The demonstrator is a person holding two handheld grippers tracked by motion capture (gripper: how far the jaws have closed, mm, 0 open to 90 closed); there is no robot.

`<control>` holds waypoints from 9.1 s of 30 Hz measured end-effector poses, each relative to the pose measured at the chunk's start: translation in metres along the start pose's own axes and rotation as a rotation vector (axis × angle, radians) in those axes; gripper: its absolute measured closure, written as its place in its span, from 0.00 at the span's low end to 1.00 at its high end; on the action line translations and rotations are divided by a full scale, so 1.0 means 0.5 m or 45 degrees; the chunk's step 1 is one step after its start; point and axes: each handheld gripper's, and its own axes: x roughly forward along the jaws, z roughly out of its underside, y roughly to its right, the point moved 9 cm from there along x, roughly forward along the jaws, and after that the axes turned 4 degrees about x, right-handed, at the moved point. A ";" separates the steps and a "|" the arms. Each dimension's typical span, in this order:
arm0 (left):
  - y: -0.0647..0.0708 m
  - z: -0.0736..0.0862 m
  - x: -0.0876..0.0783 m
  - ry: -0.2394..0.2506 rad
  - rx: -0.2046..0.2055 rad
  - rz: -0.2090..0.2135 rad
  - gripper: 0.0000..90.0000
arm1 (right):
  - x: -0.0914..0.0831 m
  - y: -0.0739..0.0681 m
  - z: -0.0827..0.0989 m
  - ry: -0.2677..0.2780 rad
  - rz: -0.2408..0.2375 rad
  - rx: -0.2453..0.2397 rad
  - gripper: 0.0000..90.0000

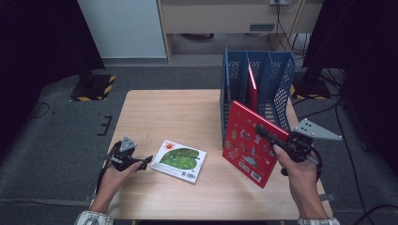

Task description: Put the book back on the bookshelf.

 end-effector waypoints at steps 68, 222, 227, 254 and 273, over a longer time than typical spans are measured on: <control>0.007 -0.001 0.003 -0.011 0.027 0.010 0.05 | -0.012 0.175 -0.158 0.074 0.451 -0.006 0.89; 0.018 -0.014 0.005 0.025 0.039 0.013 0.06 | 0.264 0.363 -0.098 -0.006 0.784 -0.010 0.87; 0.018 -0.015 0.003 0.027 0.039 0.012 0.06 | 0.255 0.365 -0.080 -0.042 0.785 0.001 0.87; 0.028 -0.019 0.005 0.023 0.058 0.013 0.07 | 0.200 0.322 -0.044 -0.130 0.748 -0.010 0.85; 0.035 -0.021 0.007 0.019 0.070 0.018 0.07 | 0.184 0.313 -0.034 -0.187 0.779 -0.006 0.87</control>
